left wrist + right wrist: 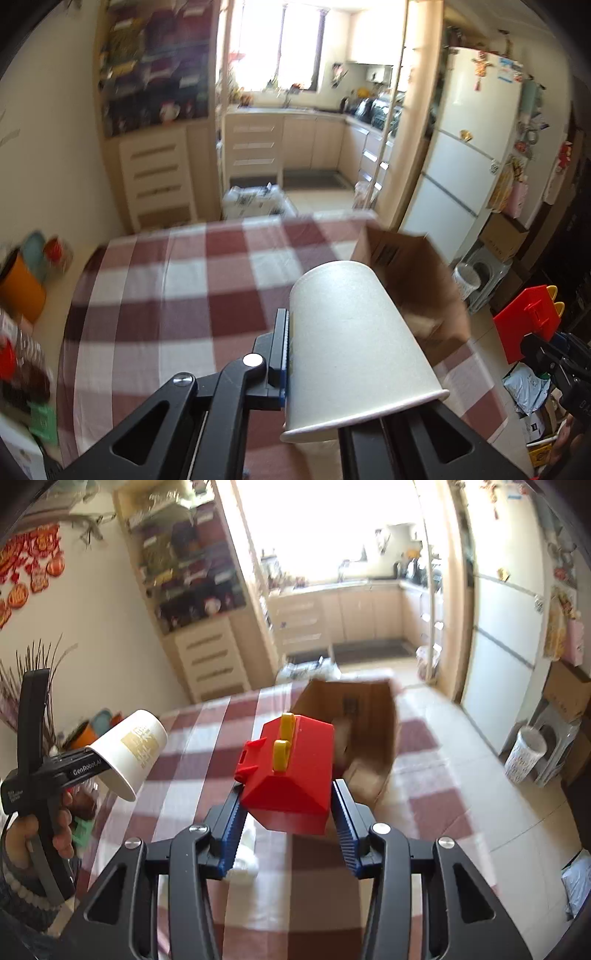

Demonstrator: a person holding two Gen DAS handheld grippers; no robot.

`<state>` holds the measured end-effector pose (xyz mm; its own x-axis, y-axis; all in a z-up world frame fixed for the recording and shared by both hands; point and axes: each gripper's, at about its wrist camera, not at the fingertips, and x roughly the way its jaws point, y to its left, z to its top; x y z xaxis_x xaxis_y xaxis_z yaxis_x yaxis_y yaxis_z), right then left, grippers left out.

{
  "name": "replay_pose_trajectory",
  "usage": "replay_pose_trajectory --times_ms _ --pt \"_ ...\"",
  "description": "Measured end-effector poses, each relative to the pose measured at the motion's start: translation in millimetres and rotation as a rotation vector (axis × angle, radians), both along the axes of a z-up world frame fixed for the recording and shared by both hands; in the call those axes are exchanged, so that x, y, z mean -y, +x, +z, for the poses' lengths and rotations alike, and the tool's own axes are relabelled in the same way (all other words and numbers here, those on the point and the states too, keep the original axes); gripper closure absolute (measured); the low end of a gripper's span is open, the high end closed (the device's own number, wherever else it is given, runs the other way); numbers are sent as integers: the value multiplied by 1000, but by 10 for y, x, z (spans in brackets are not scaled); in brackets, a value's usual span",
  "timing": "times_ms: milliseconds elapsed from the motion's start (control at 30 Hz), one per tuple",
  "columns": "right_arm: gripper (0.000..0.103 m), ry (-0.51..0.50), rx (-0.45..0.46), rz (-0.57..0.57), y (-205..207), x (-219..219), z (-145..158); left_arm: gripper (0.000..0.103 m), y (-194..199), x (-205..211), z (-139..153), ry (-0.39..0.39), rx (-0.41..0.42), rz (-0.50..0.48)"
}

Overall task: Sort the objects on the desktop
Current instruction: 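Lift the paper cup and red toy box and carry both over the cardboard box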

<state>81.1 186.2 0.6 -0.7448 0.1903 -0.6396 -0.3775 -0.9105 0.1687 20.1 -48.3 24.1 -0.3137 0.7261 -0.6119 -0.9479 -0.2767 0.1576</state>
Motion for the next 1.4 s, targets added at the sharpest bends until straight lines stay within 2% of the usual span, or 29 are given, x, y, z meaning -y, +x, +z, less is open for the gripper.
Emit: replay_pose_trajectory --times_ms 300,500,700,1000,1400 --pt "57 92 -157 -24 15 -123 656 99 497 -407 472 78 -53 -83" --pt "57 97 -208 -43 -61 -201 832 99 621 -670 539 44 -68 -98" --pt "57 99 -215 -58 -199 -310 832 99 637 -951 440 -24 -72 -101" --pt "57 73 -188 -73 -395 -524 702 99 563 -1300 277 -124 -55 -49" --pt "57 41 -152 -69 -571 -698 505 99 578 -1549 183 -177 -70 -42"
